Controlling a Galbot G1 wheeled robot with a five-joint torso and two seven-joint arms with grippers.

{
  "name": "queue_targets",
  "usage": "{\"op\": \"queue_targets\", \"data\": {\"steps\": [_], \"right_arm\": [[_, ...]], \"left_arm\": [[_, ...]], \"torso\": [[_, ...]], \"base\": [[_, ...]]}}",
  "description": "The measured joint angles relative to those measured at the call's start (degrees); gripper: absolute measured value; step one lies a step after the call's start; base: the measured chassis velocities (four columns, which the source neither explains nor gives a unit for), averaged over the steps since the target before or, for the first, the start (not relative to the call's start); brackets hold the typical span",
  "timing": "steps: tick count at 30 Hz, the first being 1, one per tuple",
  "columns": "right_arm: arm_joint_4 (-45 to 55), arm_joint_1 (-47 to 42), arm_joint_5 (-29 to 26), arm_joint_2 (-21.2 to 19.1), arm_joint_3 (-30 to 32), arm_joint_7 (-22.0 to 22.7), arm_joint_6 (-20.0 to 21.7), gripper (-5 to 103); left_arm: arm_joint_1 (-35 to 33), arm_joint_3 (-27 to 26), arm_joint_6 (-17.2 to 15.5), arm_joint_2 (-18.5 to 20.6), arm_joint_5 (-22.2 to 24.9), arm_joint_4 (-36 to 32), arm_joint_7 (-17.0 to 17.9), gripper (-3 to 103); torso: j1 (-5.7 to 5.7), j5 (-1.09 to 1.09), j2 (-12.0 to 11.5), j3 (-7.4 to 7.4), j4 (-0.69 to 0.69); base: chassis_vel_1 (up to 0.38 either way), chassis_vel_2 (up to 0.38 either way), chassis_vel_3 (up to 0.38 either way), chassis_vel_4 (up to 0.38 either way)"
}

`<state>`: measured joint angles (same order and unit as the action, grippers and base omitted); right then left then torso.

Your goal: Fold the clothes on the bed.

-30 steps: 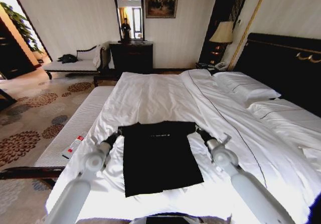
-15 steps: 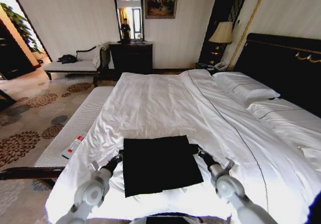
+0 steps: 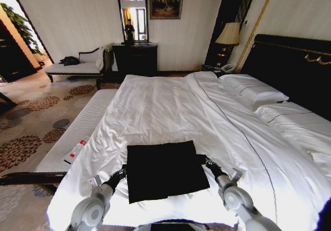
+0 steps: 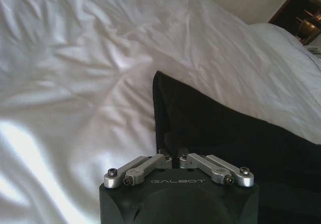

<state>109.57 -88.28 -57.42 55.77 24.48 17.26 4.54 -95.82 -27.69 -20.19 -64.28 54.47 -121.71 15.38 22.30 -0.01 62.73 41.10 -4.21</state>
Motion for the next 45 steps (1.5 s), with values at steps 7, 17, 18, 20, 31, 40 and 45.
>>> {"op": "queue_targets", "data": {"steps": [7,17,18,20,31,40,45], "right_arm": [[-0.13,0.05,1.94,0.34,-0.12,-0.07,-0.56,0],[3.7,1.34,-0.03,-0.8,3.26,0.0,-0.69,37],[4.14,1.62,-0.57,-1.04,3.88,0.11,-0.59,43],[4.46,2.37,-1.62,-1.55,4.85,0.37,-0.34,48],[-0.31,8.02,-1.61,-0.13,0.43,2.02,0.1,91],[-4.26,14.44,-1.75,0.85,-6.16,2.59,0.15,100],[-5.22,14.97,-1.69,1.37,-6.68,2.7,0.14,100]], "left_arm": [[-0.71,0.0,0.46,-0.02,-1.27,-0.77,-0.41,-1],[-3.42,-1.8,0.01,0.53,-3.72,-6.56,-4.56,34],[-2.7,-2.44,-0.09,0.58,-3.1,-6.87,-4.78,39],[0.33,-3.79,-0.53,0.67,-0.06,-6.64,-4.31,44],[20.93,-1.37,-3.21,-0.96,7.7,9.68,-2.2,88],[25.36,-1.06,-1.68,-3.24,5.7,19.59,-6.99,100],[27.37,0.52,0.34,-6.31,5.77,24.38,-9.79,100]], "torso": [[0.0,0.01,0.0,0.0,0.0],[0.0,0.01,0.0,0.0,0.01],[0.0,0.01,0.0,0.0,0.02],[0.0,0.01,0.0,0.0,0.01],[0.01,0.0,-0.01,0.01,-0.02],[0.01,0.0,-0.02,0.02,0.04],[0.01,0.01,-0.01,0.01,0.0]], "base": [[0.0,0.0,0.0,0.0],[0.0,0.0,0.0,0.0],[0.0,0.0,0.0,0.0],[0.0,0.0,0.0,0.0],[0.0,0.0,0.0,0.0],[0.0,0.0,0.0,0.0],[0.0,0.0,0.0,0.0]]}}
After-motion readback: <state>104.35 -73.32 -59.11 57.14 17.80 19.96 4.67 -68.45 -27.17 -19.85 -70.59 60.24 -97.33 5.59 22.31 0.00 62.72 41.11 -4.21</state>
